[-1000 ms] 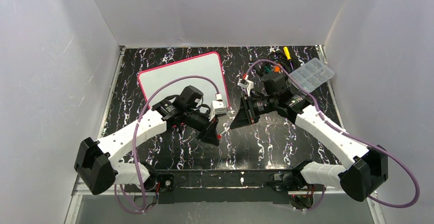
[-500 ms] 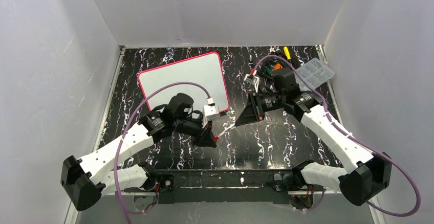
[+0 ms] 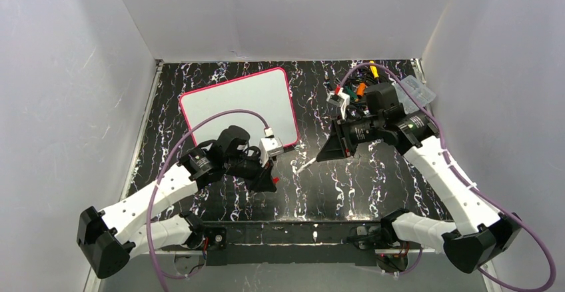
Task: Write a sentence on the whiteboard
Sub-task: Place the pen cap at the center of the board.
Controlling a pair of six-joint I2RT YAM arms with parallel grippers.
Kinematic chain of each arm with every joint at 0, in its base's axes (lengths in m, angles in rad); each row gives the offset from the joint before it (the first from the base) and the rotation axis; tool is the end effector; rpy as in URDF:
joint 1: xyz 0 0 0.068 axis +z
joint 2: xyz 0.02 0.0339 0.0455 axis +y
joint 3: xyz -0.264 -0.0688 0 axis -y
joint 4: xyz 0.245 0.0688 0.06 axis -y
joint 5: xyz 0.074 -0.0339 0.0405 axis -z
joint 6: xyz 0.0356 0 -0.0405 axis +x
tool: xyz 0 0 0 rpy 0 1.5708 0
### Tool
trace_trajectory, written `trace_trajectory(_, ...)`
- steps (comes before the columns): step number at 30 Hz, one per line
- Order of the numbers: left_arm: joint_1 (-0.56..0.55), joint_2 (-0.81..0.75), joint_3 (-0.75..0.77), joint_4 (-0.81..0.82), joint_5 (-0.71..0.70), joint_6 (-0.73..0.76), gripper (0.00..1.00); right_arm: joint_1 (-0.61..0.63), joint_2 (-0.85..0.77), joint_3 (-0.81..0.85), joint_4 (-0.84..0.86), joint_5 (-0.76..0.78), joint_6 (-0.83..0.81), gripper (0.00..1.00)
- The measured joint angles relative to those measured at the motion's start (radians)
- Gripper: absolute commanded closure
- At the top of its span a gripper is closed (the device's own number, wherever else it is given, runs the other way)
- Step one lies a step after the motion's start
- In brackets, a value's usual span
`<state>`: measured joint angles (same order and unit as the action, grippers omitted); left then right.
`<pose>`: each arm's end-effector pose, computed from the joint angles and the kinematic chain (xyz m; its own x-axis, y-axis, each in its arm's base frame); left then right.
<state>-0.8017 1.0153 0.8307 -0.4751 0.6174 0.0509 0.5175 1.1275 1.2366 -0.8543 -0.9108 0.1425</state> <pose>0.1341 -0.1681 0.2887 -0.3797 0.4519 -0.8072 0.9246 0.2157 -0.3141 0.1722 0.1304 0.3733 -0.6981 -0.2972 -0.6514 -0.7160 0.2908 0.6347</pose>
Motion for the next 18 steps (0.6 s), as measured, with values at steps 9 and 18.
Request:
trace_trajectory(9, -0.026, 0.027, -0.044, 0.212, -0.177, -0.283, 1.0, 0.0, -0.207, -0.148, 0.167, 0.709, 0.15, 0.99)
trace_trajectory(18, -0.101, 0.417, 0.105, 0.336, -0.406, -0.449, 1.0, -0.002, -0.527, -0.459, 0.443, 1.226, 0.277, 0.99)
